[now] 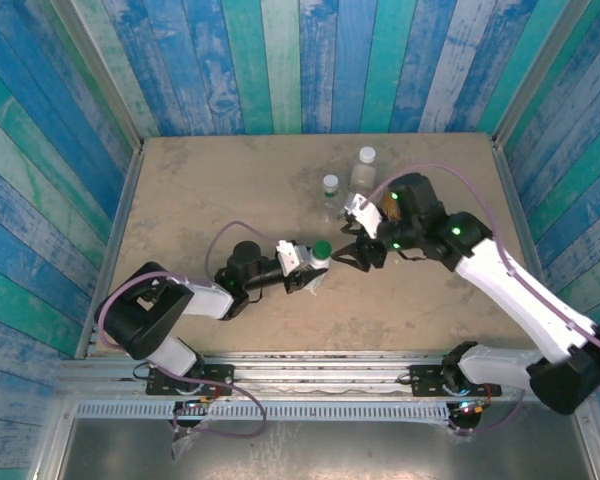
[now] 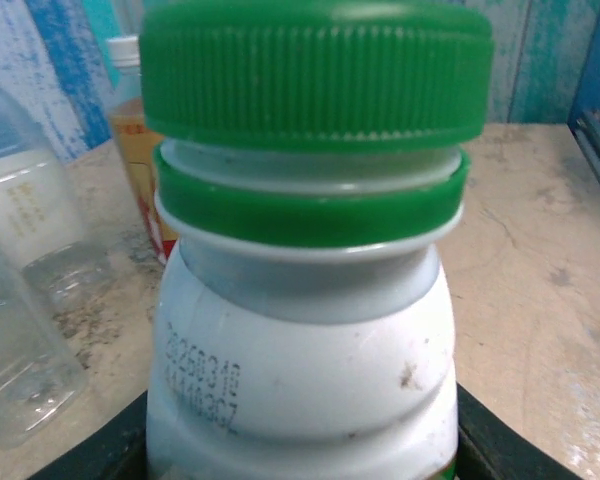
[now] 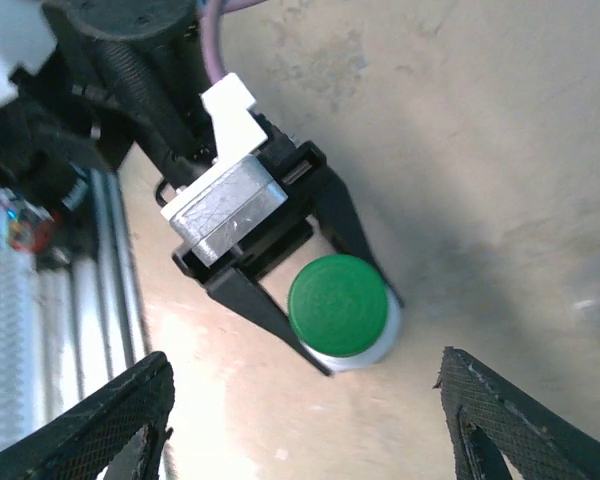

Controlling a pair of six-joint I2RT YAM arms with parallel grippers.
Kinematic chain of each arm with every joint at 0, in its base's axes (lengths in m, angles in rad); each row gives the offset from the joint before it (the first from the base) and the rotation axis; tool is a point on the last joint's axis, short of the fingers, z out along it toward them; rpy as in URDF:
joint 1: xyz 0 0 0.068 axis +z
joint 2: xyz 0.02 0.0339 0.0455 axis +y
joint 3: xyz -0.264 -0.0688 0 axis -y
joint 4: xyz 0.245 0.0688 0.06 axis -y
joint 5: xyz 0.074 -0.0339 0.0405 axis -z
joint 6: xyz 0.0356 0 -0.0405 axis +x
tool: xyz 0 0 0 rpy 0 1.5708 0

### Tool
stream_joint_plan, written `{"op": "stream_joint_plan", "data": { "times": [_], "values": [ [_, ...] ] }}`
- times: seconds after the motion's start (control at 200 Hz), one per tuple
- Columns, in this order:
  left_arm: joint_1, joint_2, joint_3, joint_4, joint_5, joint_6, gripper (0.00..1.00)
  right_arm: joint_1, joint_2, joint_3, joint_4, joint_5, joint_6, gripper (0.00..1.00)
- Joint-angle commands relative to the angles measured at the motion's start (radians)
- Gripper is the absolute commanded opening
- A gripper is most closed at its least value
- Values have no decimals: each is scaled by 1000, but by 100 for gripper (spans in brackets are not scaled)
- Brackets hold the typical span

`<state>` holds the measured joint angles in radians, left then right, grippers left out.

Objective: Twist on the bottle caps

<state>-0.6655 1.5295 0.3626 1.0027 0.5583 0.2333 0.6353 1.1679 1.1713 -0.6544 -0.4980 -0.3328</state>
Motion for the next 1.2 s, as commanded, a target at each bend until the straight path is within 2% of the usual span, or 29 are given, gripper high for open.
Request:
{"op": "stream_joint_plan", "data": {
  "times": [0.0,0.115,0.305,0.596,0.901,1.192],
  "values": [
    [-39,-46,24,-182,-20,94,52,29,-103,-35,-110,109,-332,72],
    [-79,-47,47,-244,-15,114,52,62,-112,-12,-194,143,-493,72],
    [-112,-67,42,-255,-7,113,52,129,-24,31,-254,187,-569,66],
    [-114,-73,38,-262,-7,128,52,168,102,84,-208,231,-546,54],
    [-116,-95,34,-279,-11,135,53,168,153,100,-198,261,-543,51],
    [-116,-97,35,-279,-11,135,53,170,168,100,-200,254,-524,41]
  ]
}}
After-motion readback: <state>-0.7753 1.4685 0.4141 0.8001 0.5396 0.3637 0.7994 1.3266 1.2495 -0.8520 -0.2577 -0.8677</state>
